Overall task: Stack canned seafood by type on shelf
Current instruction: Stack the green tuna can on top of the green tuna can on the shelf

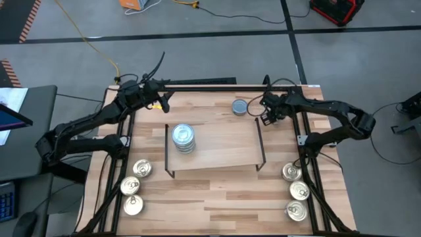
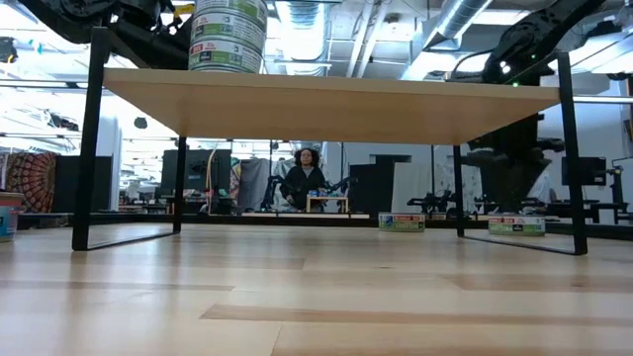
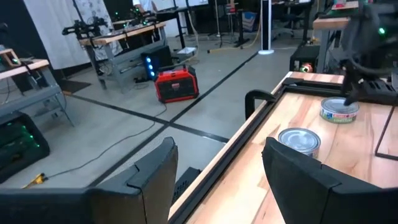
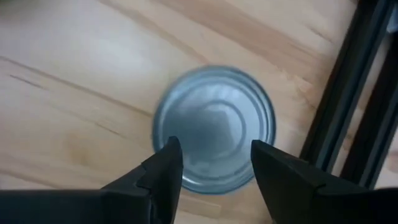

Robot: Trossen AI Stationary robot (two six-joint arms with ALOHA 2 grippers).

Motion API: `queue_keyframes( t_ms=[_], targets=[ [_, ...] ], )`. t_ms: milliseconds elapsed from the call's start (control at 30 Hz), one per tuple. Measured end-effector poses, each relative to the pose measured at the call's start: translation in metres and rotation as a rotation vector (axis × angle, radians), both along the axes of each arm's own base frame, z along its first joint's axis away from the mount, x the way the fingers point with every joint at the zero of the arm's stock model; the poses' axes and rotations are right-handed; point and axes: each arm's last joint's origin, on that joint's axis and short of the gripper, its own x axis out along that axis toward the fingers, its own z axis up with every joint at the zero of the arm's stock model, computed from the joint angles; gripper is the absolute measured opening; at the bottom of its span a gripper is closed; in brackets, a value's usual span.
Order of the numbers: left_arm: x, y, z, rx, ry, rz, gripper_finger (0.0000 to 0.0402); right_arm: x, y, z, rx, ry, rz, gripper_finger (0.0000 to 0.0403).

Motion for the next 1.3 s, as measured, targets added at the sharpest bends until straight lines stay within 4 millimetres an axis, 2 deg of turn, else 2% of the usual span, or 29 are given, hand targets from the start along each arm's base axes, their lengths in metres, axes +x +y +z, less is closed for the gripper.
queue_keyframes(
  t_ms=[200,433,567,967,1100,1300],
  targets=[
    [0.000,0.000,-0.001,-0.005,0.003,-0.002,0.0223,-0.007,-0.022,0.010,0.028,-0.035,-0.013,0.0211],
    [0.000,0.000,0.000,-0.003,0.000,-0.003,0.0223,-0.007,-0.040,-0.012,0.098,0.027,-0.011,0.0182],
    [0.000,0.000,0.000,-0.003,0.001,-0.003,0.0223,-0.001,-0.047,-0.017,0.057,-0.002,-0.007,0.0169],
    [0.000,0.000,-0.003,-0.019,0.025,-0.004,0.0223,0.003,-0.051,0.008,0.002,-0.058,0.000,0.0142],
    [0.000,0.000,-0.004,-0.029,0.033,-0.004,0.0223,0.004,-0.055,0.005,0.005,-0.068,0.016,0.0134],
    [0.000,0.000,-0.005,-0.033,0.033,-0.003,0.0223,0.006,-0.067,-0.011,0.030,-0.050,0.012,0.0124]
  ],
)
